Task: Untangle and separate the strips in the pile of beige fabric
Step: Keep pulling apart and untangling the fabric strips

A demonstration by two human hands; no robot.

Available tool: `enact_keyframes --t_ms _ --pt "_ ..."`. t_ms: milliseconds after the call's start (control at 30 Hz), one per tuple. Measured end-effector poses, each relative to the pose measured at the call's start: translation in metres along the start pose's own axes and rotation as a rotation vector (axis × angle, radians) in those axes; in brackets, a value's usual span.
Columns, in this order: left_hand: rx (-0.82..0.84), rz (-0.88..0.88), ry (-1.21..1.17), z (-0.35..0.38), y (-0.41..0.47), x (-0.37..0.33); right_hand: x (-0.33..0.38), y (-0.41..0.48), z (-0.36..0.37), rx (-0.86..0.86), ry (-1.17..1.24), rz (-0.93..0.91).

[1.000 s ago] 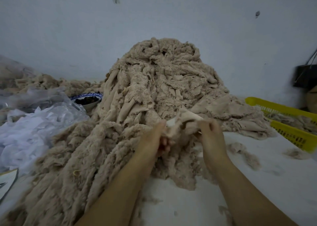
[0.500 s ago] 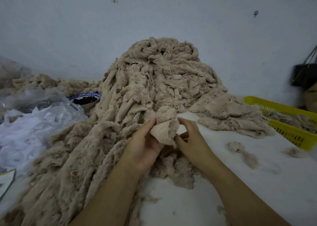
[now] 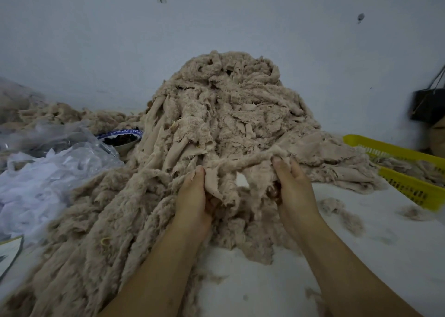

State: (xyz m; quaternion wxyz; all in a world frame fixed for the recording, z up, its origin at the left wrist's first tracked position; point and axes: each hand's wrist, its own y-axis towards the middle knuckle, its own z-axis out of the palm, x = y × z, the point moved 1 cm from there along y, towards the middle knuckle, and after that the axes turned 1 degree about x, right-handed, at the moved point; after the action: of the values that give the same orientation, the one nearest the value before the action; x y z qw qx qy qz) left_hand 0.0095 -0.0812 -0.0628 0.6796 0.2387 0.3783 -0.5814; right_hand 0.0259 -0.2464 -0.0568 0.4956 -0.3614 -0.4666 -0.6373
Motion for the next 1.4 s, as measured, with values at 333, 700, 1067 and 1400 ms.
enact_keyframes --t_ms 333,700,1067,1400 --pt "0.245 0.137 0.266 0.012 -0.015 0.008 -0.017 -0.015 0.017 0.359 -0.533 -0.041" --pt "0.416 0.114 0.781 0.006 -0.020 0.013 -0.005 0.001 0.004 0.098 0.290 0.241" --pt "0.464 0.135 0.307 0.001 -0.010 0.007 -0.007 0.010 -0.014 -0.119 0.427 0.292" --pt "0.406 0.258 1.015 0.006 -0.017 0.020 -0.008 0.003 0.002 0.058 0.425 0.423"
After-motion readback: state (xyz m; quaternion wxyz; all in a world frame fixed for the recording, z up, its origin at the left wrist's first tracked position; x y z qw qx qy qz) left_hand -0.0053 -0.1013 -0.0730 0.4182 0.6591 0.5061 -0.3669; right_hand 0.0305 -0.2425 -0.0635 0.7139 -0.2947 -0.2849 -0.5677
